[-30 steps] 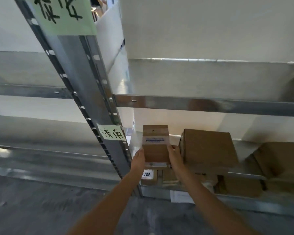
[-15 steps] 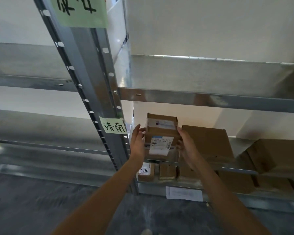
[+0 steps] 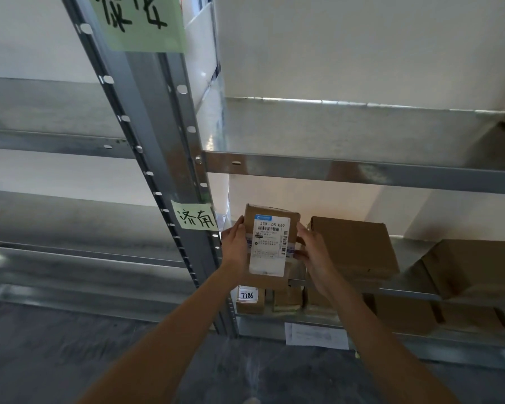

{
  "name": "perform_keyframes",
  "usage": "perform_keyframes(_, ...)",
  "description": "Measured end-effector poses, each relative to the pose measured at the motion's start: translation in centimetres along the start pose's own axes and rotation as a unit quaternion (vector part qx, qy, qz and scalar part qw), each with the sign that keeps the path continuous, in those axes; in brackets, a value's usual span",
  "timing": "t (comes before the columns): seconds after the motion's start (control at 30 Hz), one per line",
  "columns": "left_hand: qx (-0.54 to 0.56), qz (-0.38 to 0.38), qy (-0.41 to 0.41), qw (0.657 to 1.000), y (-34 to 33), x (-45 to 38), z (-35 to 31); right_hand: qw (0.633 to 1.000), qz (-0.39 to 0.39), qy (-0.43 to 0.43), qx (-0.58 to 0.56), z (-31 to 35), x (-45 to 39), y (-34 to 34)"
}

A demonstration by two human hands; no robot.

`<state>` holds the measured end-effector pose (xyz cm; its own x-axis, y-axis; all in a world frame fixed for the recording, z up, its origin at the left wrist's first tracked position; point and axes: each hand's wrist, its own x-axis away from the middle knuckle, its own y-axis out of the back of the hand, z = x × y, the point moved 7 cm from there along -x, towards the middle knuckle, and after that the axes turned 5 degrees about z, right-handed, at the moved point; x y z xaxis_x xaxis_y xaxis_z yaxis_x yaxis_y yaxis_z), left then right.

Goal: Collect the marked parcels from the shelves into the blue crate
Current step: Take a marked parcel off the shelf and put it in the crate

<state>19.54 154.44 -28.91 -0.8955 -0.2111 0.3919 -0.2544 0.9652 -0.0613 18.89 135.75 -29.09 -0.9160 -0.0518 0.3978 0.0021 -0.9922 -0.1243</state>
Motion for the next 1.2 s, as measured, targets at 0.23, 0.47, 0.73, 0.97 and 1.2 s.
perform_keyframes(0.23, -0.08, 0.057, 0.014, 0.995, 0.0, -1.1, 1.4, 0.999, 0.05, -0.012, 0.007, -2.9, -0.6, -1.1)
perform_keyframes(0.47, -0.284, 0.098, -0.014, 0.954, 0.0, -1.6, 4.6, 0.979, -0.017, 0.017, 0.202, -5.3, -1.6, -1.8)
perform_keyframes(0.73, -0.319, 0.056, -0.042, 0.945, -0.5, -4.1, 3.8, 0.967, -0.058, 0.017, 0.249, -4.9, -4.8, -1.5)
perform_keyframes(0.97, -0.448, 0.074, -0.207, 0.866, -3.4, -2.7, 0.7, 0.939, -0.149, 0.12, 0.284, -1.8, -3.0, -0.6)
perform_keyframes(1.2, -0.351, 0.186, -0.203, 0.895, -11.9, 1.2, 0.9, 0.846, -0.324, 0.27, 0.328, 3.0, 3.3, 10.4)
